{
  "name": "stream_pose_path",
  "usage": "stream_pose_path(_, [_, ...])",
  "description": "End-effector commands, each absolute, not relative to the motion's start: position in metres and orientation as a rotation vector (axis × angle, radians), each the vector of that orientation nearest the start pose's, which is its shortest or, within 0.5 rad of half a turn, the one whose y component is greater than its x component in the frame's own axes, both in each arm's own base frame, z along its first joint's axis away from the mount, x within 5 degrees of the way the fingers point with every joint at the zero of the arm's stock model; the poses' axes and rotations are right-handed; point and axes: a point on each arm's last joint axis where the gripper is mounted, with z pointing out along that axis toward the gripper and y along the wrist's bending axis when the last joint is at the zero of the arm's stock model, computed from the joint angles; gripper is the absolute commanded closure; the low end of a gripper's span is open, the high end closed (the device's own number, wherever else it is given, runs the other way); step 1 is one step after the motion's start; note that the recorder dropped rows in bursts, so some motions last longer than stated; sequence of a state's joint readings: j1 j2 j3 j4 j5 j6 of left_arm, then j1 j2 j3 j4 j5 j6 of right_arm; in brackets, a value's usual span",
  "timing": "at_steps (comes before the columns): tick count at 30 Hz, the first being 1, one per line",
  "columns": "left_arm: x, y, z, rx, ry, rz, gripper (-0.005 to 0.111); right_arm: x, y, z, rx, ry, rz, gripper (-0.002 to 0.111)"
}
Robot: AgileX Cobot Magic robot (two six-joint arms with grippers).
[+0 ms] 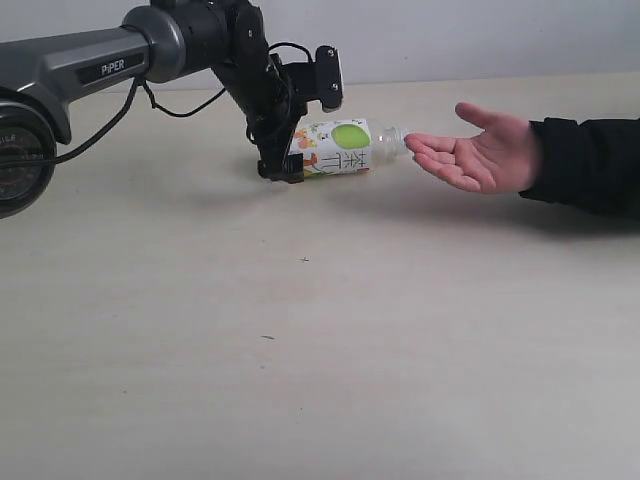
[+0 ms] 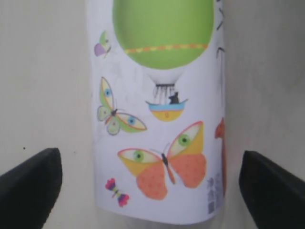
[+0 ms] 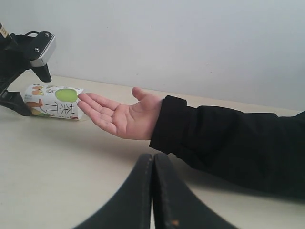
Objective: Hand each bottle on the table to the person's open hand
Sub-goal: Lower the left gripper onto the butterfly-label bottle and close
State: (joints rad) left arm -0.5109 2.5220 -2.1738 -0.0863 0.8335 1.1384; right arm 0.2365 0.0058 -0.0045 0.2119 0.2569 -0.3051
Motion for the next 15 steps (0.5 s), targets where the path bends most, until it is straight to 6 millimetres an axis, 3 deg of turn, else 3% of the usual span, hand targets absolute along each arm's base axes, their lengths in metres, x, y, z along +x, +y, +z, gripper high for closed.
stream_pose_path(1, [0.4689,-0.2724,0.1309,-2.603,-2.523,-0.084,0.033,0.0527,0.0173,0.1914,-0.327,1.695,0.139,0.108])
stream_pose_path(9, [0.4685,-0.2731,0.1310,-2.592,-2.539,-0.064,0.106,0.0527,0.0173,0.1914,-0.327,1.695,0.139,0.108])
stream_pose_path(15, [0.4686,-0.2732,0.1311,-2.584,-2.551,-0.059,0.107,0.0527,0.0173,0.1914,-0.327,1.695,0.139,0.108])
